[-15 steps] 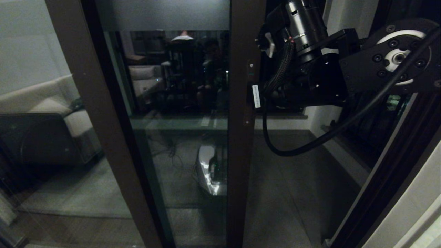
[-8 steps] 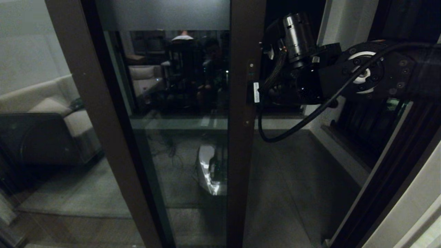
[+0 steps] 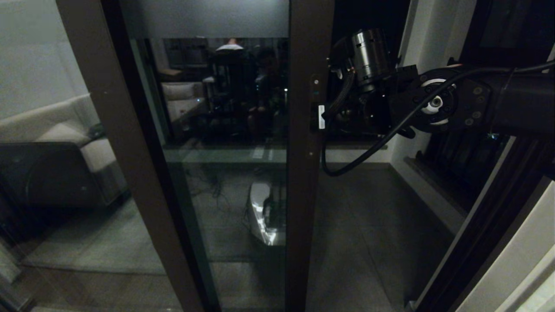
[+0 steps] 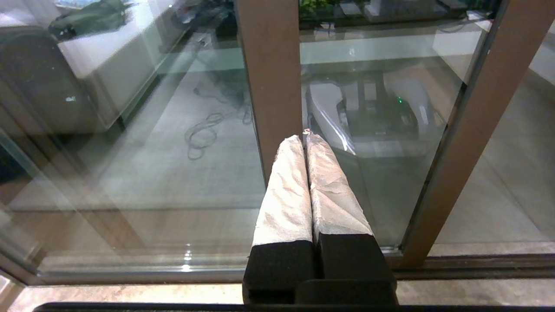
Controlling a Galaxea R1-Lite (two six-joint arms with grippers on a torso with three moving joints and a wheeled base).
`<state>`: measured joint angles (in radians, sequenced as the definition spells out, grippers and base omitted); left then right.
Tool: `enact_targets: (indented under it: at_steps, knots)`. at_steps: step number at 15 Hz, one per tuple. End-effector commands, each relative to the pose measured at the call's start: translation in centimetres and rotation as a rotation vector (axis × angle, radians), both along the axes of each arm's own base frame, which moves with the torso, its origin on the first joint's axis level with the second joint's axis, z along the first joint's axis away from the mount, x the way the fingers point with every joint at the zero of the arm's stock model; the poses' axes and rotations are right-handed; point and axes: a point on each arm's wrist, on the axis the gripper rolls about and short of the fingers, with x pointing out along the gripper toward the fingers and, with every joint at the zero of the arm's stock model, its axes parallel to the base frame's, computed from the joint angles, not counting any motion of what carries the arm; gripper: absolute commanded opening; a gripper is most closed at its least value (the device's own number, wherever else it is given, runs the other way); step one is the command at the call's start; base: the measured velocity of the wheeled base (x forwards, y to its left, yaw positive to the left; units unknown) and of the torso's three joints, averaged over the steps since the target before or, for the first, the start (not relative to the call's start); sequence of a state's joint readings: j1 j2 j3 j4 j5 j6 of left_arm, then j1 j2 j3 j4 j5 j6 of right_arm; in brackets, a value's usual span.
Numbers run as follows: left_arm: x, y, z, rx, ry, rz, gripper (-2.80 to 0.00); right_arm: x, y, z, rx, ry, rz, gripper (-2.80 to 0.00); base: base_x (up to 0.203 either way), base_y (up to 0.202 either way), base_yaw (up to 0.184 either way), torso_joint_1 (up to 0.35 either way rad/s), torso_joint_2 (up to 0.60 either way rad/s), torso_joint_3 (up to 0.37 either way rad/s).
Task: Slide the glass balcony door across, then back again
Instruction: Close the slid door
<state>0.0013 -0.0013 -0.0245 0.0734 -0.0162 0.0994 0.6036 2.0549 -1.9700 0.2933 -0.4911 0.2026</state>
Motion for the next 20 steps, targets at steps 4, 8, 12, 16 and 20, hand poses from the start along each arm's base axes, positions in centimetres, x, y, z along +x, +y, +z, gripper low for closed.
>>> enact_targets:
  at_steps: [4, 8, 12, 16, 20]
  knots:
    - [0.0, 0.0, 0.0, 0.000, 0.000, 0.000, -2.80, 0.8, -0.2, -0.4, 0.010, -0.016, -0.017, 0.00, 0.000, 0.000, 0.000, 0.000, 0.00, 0.000]
    - [0.0, 0.0, 0.0, 0.000, 0.000, 0.000, -2.80, 1.5, -0.5, -0.7, 0.011, -0.018, -0.033, 0.00, 0.000, 0.000, 0.000, 0.000, 0.00, 0.000]
    - [0.0, 0.0, 0.0, 0.000, 0.000, 0.001, -2.80, 2.2, -1.4, -0.9, 0.008, -0.014, -0.059, 0.00, 0.000, 0.000, 0.000, 0.000, 0.00, 0.000]
    - [0.0, 0.0, 0.0, 0.000, 0.000, 0.001, -2.80, 2.6, -2.2, -0.9, 0.007, -0.016, -0.080, 0.00, 0.000, 0.000, 0.000, 0.000, 0.00, 0.000]
    - [0.0, 0.0, 0.0, 0.000, 0.000, 0.001, -2.80, 3.0, -2.8, -0.9, 0.007, -0.014, -0.097, 0.00, 0.000, 0.000, 0.000, 0.000, 0.00, 0.000]
